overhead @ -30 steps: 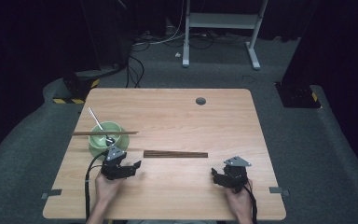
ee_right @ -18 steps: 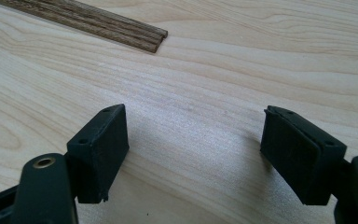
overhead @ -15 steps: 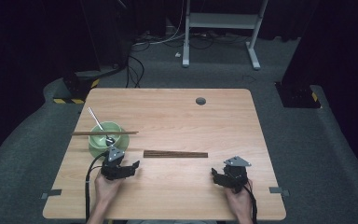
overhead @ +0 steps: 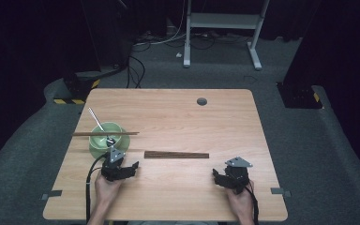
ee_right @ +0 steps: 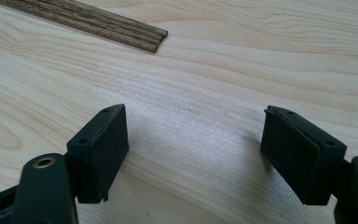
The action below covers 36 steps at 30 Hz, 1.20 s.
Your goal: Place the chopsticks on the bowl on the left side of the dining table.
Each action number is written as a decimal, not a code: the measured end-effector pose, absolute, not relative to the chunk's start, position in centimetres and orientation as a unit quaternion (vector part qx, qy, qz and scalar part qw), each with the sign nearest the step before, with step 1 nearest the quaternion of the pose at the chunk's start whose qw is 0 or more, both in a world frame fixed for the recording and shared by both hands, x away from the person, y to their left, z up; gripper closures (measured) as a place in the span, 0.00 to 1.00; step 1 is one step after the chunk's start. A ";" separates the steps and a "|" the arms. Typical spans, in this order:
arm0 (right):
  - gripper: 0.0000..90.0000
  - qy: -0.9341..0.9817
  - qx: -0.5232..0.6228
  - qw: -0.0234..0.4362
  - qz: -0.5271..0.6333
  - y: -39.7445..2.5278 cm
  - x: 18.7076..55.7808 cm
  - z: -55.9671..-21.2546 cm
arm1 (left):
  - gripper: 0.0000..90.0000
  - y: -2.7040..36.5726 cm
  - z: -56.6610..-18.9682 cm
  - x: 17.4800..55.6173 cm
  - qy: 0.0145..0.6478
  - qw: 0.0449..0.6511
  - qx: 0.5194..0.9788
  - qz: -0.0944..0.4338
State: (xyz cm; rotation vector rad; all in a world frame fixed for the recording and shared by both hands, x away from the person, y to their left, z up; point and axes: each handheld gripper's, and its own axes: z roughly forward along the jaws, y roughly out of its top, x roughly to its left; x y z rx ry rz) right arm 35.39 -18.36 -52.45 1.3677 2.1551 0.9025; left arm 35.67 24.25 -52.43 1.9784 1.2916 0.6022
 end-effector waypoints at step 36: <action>0.25 0.777 0.493 0.215 0.326 -18.4 35.4 -52.5 | 0.23 24.4 -52.8 36.0 0.517 0.335 0.754 0.228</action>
